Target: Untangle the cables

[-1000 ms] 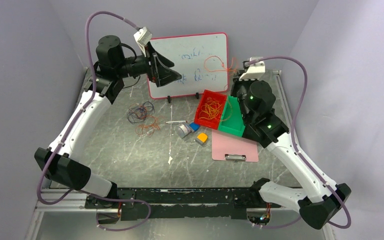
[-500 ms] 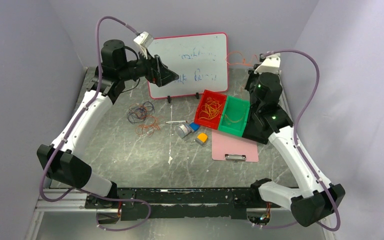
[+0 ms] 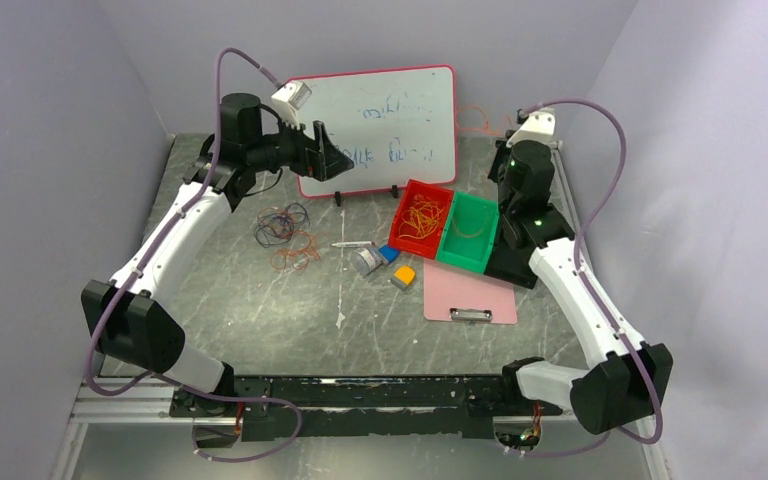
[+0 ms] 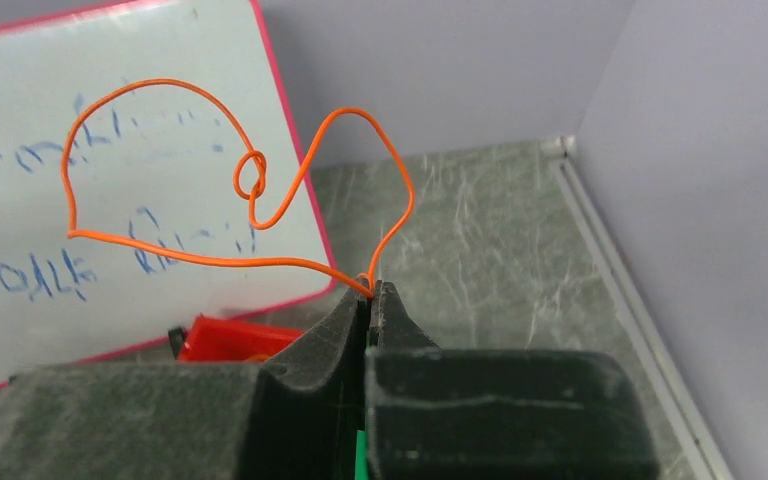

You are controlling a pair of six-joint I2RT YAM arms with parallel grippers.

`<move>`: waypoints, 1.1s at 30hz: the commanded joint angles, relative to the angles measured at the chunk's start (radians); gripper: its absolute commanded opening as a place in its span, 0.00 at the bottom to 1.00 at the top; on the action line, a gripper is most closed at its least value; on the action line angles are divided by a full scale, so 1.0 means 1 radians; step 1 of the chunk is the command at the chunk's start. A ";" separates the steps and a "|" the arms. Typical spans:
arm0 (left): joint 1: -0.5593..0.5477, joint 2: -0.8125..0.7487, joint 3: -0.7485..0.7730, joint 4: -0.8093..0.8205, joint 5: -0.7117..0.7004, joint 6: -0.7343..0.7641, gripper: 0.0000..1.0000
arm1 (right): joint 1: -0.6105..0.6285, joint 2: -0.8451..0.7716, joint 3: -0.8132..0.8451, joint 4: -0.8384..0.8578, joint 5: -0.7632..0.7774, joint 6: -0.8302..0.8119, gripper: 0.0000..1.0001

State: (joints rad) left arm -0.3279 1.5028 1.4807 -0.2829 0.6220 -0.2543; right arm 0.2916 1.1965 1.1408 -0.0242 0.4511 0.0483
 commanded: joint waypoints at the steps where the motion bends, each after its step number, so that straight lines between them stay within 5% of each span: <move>1: 0.010 -0.003 -0.013 -0.012 -0.038 0.005 0.96 | -0.031 0.004 -0.079 -0.001 -0.039 0.098 0.00; 18: 0.011 0.035 -0.010 -0.035 -0.041 0.012 0.90 | -0.047 -0.038 -0.336 -0.151 -0.083 0.418 0.00; 33: 0.010 0.014 -0.021 -0.069 -0.104 0.043 0.90 | -0.059 0.207 -0.282 -0.223 -0.150 0.439 0.00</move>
State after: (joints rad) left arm -0.3260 1.5482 1.4685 -0.3412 0.5430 -0.2310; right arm 0.2420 1.3716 0.8070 -0.2100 0.3138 0.4900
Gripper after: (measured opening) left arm 0.899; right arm 0.015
